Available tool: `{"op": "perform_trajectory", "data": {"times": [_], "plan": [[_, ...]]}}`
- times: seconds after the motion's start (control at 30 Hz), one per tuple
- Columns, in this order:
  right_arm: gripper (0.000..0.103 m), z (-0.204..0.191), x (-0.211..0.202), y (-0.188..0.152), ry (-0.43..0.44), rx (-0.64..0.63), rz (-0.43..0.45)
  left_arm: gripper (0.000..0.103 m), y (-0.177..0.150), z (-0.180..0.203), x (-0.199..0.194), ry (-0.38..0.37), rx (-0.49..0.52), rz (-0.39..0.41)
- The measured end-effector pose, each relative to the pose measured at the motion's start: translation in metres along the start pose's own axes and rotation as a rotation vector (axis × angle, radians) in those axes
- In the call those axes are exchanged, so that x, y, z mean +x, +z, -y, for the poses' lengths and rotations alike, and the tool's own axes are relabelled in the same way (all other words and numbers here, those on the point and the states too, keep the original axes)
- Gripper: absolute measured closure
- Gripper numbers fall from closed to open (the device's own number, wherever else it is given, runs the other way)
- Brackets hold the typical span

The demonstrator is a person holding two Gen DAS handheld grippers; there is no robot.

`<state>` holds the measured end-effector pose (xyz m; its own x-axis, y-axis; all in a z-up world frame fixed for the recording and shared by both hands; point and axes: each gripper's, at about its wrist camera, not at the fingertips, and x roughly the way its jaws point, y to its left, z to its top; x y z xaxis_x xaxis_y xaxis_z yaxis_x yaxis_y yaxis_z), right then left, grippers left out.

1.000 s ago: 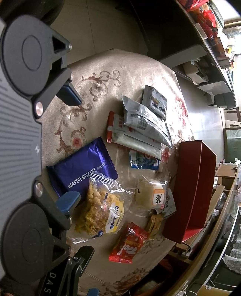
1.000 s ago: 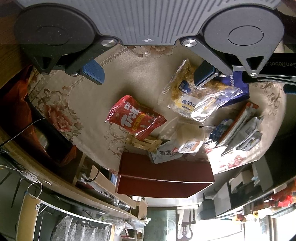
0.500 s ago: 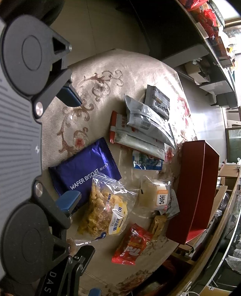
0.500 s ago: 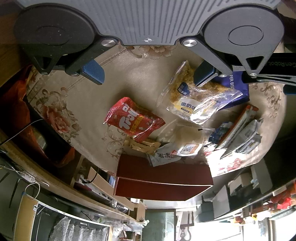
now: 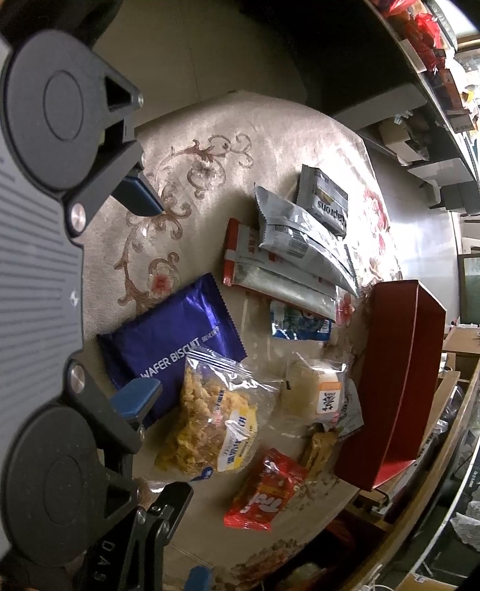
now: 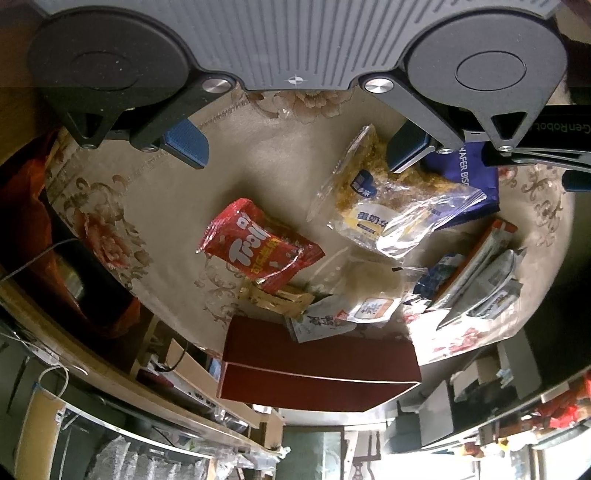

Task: Organize snacks
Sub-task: 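Grasp the blue wafer biscuit packet with the left tool while the right tool grasps the clear crisps bag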

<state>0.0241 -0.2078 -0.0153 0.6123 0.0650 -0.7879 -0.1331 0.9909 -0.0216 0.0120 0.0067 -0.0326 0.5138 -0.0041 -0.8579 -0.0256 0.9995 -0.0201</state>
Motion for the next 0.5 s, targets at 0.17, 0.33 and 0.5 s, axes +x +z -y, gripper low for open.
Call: {"op": "perform_trajectory", "data": {"times": [0.17,0.33,0.5], "plan": [[0.000,-0.005,0.005,0.018,0.067,-0.128,0.016,0.005,0.001,-0.009,0.003,0.013,-0.026,-0.009],[0.000,-0.020,0.024,0.037,0.169,-0.300,-0.035,0.005,-0.002,-0.020,0.009,0.013,-0.051,-0.041],[0.000,-0.031,0.044,0.048,0.278,-0.418,-0.105,0.005,-0.005,-0.026,0.017,0.011,-0.063,-0.074]]}}
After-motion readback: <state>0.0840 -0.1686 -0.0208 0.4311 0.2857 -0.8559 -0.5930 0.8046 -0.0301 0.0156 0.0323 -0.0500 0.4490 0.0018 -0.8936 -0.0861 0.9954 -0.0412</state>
